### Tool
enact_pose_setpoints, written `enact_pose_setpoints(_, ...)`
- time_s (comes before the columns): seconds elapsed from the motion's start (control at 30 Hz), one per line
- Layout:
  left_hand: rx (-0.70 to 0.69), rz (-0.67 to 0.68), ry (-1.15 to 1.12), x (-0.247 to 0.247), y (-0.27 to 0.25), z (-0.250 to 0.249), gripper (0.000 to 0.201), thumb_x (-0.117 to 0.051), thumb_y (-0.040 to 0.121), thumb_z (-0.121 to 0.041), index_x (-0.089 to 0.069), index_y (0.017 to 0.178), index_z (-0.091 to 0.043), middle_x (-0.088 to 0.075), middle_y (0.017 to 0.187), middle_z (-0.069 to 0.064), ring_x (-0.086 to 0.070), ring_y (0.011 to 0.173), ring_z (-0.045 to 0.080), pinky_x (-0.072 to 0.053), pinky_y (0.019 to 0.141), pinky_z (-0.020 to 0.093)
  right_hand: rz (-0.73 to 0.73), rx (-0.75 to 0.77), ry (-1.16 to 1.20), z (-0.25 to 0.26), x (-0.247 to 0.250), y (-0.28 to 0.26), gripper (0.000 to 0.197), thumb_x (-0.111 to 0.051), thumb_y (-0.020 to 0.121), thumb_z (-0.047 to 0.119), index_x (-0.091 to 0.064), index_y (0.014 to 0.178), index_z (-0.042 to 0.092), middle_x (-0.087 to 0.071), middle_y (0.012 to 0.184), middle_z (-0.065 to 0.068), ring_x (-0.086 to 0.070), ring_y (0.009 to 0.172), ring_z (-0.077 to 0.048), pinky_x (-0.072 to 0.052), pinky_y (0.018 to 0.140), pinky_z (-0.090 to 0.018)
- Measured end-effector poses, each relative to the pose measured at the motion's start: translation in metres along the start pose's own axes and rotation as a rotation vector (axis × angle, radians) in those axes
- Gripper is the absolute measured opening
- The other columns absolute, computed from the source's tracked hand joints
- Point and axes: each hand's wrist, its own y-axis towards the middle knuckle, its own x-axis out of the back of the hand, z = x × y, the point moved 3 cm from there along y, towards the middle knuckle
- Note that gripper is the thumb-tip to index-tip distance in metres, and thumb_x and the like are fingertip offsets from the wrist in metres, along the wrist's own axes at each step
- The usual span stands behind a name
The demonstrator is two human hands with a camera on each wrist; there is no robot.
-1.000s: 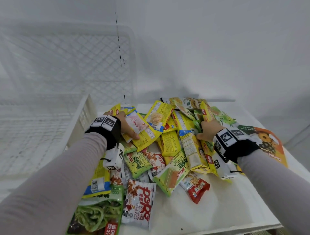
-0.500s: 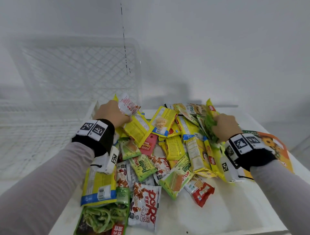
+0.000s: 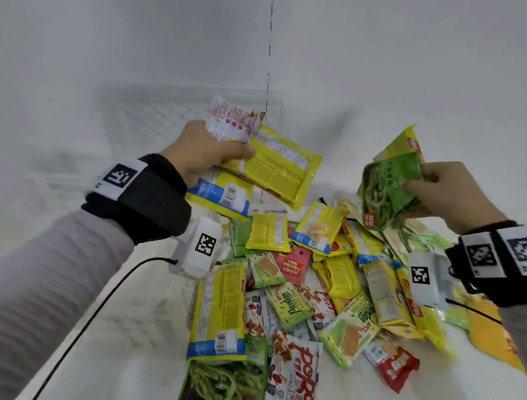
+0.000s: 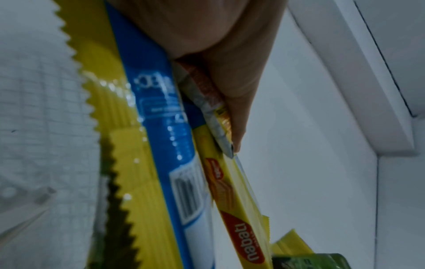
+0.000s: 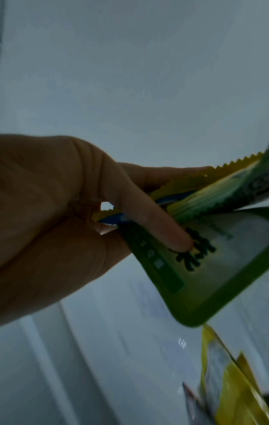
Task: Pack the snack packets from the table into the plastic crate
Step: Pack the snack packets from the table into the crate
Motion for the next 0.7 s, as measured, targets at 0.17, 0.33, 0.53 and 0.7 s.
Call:
enact_pose_setpoints(0.17,0.143,0.094,-0.033,0.069,-0.004,0.0,0.039,-0.082,0.056,-0.018,-0.07,0.092,-0.016,-0.075,0.083,0.004,-0.072,0.071,0.02,-0.056,0.055,0.033,0.127,0.145,0.187,0.073,-0.068,-0.024,0.014,-0.059,0.087,0.002,-0.066,0.079,0.011,-0.068,0.08,-0.01,-0.069,0.053,-0.021,-0.054,0.045,-0.024)
enact_pose_setpoints(0.33,0.184,0.086,-0.017,0.152,-0.005,0.019,0.035,-0.082,0.057,-0.015,-0.07,0.09,-0.016,-0.075,0.085,0.004,-0.072,0.071,0.02,-0.056,0.055,0.032,0.226,0.224,0.253,0.143,-0.165,-0.047,0.014,-0.059,0.088,0.003,-0.066,0.079,0.009,-0.067,0.078,-0.01,-0.068,0.051,-0.02,-0.054,0.045,-0.025)
enact_pose_setpoints(0.53,0.395,0.144,-0.064,0.22,0.003,0.079,0.025,-0.078,0.069,-0.009,-0.068,0.092,-0.01,-0.074,0.082,0.01,-0.071,0.064,0.024,-0.056,0.051,0.036,0.206,0.161,0.043,0.182,-0.269,-0.068,0.018,-0.058,0.083,0.004,-0.065,0.072,0.016,-0.067,0.081,-0.014,-0.07,0.062,-0.028,-0.059,0.056,-0.043)
enact_pose_setpoints(0.7,0.644,0.337,-0.034,0.23,0.007,0.126,0.022,-0.073,0.078,-0.009,-0.069,0.099,-0.004,-0.072,0.093,0.017,-0.07,0.07,0.027,-0.059,0.058,0.041,0.282,0.026,-0.271,0.185,-0.323,-0.083,0.014,-0.053,0.083,0.008,-0.065,0.088,0.005,-0.066,0.087,-0.017,-0.069,0.055,-0.028,-0.058,0.048,-0.038)
